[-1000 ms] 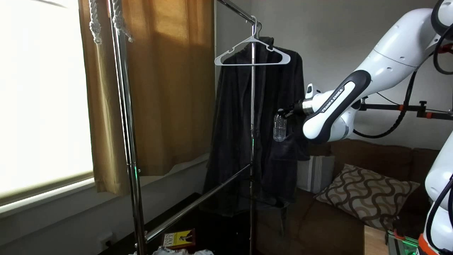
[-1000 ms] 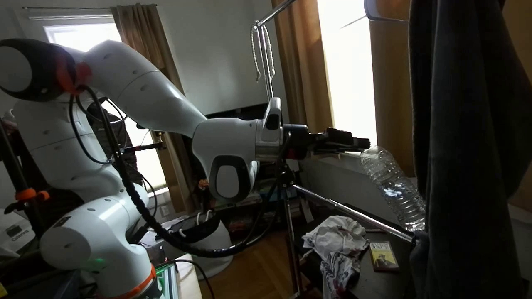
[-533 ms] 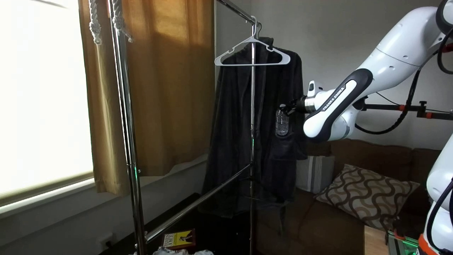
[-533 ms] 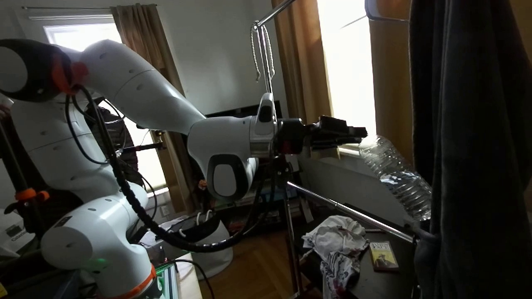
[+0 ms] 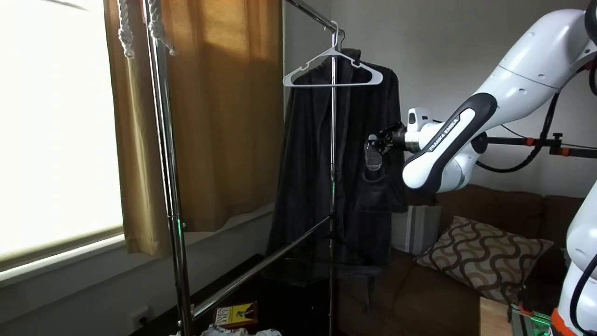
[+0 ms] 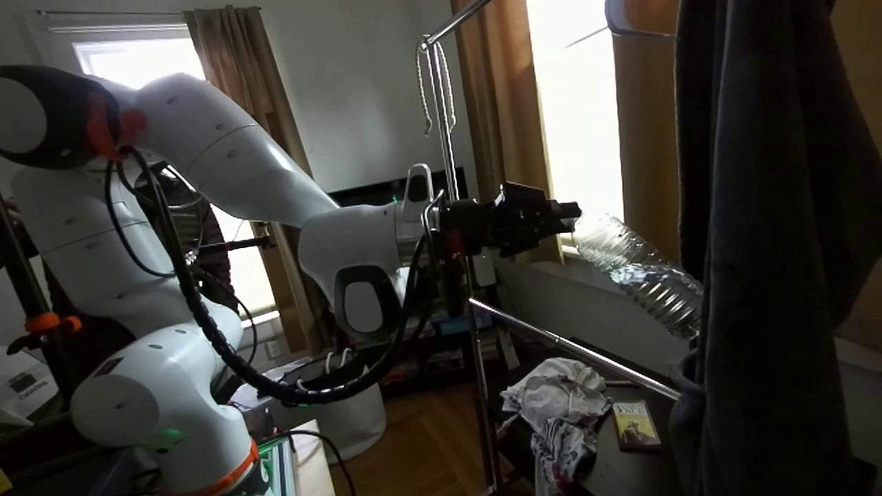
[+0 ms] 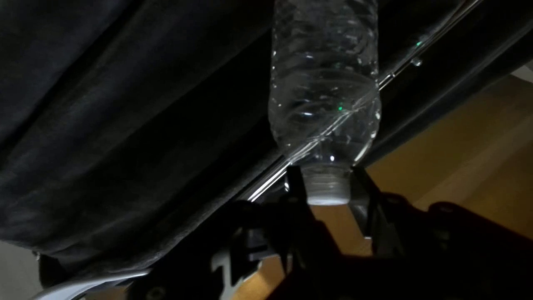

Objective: Put the water bottle in the grey rob

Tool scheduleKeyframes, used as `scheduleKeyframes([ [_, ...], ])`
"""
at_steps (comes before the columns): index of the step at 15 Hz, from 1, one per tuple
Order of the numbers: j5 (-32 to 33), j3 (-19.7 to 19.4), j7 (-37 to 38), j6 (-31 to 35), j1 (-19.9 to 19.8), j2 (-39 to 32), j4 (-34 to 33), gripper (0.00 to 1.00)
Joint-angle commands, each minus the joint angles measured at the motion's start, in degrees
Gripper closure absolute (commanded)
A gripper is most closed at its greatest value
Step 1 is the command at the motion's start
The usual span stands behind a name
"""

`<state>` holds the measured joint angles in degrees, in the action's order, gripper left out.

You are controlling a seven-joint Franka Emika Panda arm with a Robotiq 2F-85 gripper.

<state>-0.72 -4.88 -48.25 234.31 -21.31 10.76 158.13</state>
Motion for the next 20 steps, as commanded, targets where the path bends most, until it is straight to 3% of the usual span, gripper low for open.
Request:
scheduleKeyframes([
  [1, 1.91, -2.15, -0.12, 0.79, 2.13, -1.91, -0.05, 0.92],
  [9, 8.08, -7.42, 2.39, -0.73, 2.37, -11.72, -6.37, 0.92],
  [13, 11.76, -9.69, 10.3, -6.11, 2.21, -14.86, -10.45, 0.92],
  [20, 5.76, -11.38, 27.92, -15.95, 2.26, -15.5, -15.78, 0.92],
])
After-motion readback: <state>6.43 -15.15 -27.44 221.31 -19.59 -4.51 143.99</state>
